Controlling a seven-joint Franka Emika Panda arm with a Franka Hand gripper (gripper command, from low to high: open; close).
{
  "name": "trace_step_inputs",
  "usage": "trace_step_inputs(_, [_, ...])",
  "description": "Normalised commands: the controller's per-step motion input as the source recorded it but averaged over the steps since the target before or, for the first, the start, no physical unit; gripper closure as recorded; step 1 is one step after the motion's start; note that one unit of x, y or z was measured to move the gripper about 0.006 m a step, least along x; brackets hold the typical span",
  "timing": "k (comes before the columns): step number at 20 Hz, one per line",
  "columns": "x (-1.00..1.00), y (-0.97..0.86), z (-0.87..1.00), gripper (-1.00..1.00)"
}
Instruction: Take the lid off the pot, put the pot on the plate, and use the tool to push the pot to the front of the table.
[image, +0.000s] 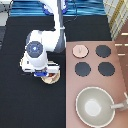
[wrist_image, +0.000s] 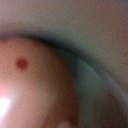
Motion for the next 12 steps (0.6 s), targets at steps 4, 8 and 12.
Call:
trace_step_inputs(4, [-0.21,0.00,-0.08,1.00])
trace_step_inputs(8, [-0.14,-0.04,0.06,-1.00])
trace_step_inputs(12, [-0.29,-0.11,0.53,-1.00])
